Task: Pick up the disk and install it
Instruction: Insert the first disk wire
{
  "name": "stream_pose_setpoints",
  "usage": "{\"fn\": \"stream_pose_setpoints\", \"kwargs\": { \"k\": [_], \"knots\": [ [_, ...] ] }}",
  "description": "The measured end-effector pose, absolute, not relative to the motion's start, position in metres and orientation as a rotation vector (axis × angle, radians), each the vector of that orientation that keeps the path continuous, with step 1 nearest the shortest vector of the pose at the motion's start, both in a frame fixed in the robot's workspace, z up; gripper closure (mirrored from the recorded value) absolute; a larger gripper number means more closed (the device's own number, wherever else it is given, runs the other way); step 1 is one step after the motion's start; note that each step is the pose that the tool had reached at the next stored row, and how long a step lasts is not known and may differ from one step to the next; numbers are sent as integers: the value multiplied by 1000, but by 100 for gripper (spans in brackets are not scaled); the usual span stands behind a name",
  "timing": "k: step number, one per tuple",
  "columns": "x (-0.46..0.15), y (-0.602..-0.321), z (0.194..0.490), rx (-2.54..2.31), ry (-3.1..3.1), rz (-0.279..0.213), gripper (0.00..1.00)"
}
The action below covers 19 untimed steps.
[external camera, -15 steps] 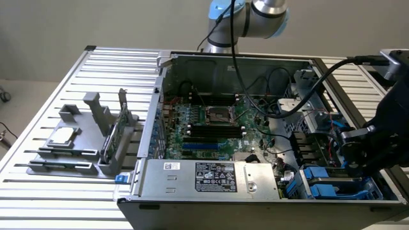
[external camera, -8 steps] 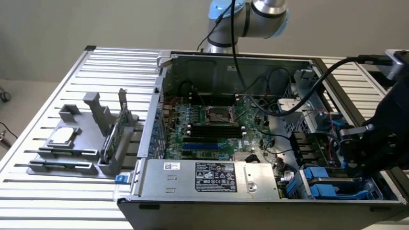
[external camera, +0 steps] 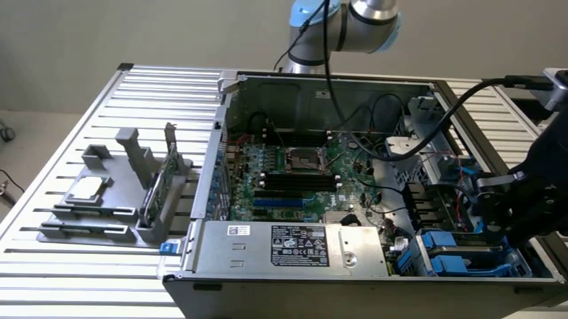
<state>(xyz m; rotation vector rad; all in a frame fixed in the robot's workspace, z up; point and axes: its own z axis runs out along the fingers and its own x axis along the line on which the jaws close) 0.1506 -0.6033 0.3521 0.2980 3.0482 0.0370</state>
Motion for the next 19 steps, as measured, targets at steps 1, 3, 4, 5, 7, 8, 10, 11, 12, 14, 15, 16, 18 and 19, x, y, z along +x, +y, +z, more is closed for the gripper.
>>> {"fn": "stream_pose_setpoints", "kwargs": {
  "k": [1,3,4,5,7,8,10,11,12,14,15,16,18,19],
  "knots": [
    [151,-603,352,299,3048,40,69],
    [152,-603,352,306,3048,50,69],
    [152,-603,352,317,3047,56,69],
    [152,-603,352,330,3046,63,69],
    [152,-603,352,357,3043,76,69],
    [152,-603,352,372,3041,82,69],
    [152,-603,352,406,3037,94,69],
    [152,-603,352,424,3035,100,69],
    [152,-603,352,442,3032,105,69],
    [152,-603,352,480,3026,113,69],
    [152,-603,352,499,3023,116,69],
    [152,-603,352,520,3019,118,69],
    [152,-603,352,564,3010,120,69],
    [152,-603,352,588,3005,120,69]
  ]
}}
